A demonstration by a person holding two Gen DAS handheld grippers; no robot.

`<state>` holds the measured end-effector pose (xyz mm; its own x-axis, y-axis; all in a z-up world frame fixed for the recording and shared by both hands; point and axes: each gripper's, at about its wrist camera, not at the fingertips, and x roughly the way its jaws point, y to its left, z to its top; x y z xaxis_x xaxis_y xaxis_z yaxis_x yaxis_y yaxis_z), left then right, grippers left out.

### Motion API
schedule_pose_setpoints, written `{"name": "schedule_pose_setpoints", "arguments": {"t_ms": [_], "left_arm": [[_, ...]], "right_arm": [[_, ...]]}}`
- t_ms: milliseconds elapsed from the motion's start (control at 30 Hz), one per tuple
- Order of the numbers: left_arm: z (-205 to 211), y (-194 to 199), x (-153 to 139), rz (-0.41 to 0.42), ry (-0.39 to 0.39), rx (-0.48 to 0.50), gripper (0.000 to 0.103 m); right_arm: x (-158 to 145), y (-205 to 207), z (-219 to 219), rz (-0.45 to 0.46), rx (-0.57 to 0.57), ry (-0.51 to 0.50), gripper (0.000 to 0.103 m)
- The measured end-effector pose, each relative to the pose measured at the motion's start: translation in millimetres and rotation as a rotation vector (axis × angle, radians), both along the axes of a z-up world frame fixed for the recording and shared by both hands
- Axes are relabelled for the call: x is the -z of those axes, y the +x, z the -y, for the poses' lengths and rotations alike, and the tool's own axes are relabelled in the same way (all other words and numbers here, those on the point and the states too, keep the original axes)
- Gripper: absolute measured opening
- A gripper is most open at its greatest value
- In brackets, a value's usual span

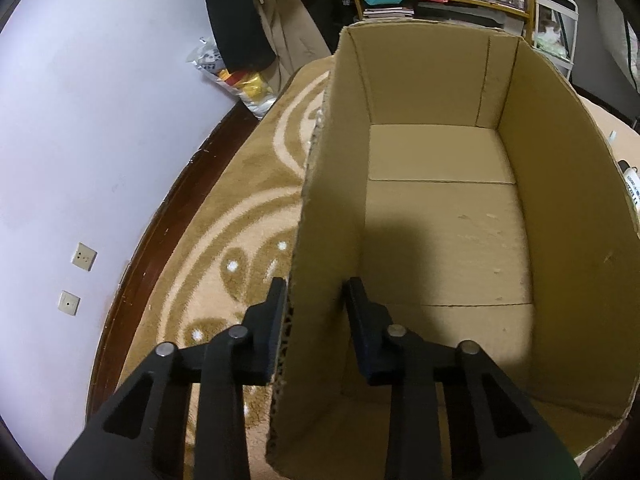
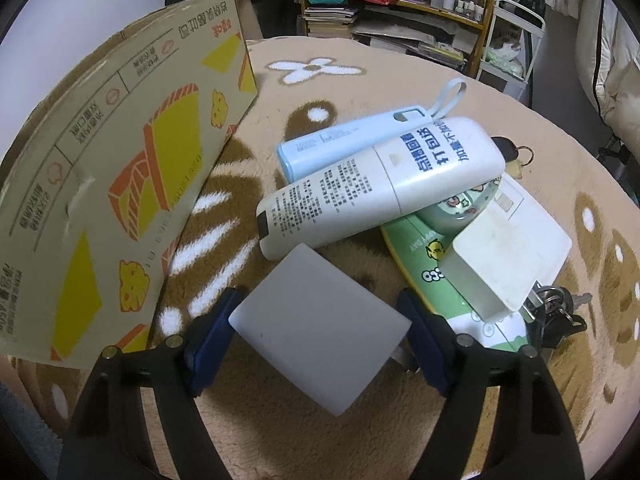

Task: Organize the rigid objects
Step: 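Close the right gripper on the white square charger and lift it, then carry the charger over the box and open the right gripper inside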

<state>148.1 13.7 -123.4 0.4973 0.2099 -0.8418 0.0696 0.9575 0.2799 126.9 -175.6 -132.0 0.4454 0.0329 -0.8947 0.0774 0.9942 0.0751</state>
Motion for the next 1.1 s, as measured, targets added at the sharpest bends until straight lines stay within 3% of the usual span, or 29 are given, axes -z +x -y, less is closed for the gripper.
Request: {"name": "schedule_pose_setpoints", "arguments": {"t_ms": [400,667,1100], "left_arm": [[-5.6,-1.7,-0.6,-0.007,-0.013,0.000,0.024],[-5.6,-2.1,-0.7,-0.009,-0.011,0.001,0.024],[-7.4,-4.2,2.2,-0.028,-0.030,-0.001,0.022]], "right_arm": [[-27.9,-5.0,4.5,0.091,0.032,-0.033,0.084],[-70.5,-2.3,5.0,0.239,0.047,-0.039,0.084],[-135.7,37.9,-32.1,0.408,-0.070,-0.052,0.084]]}}
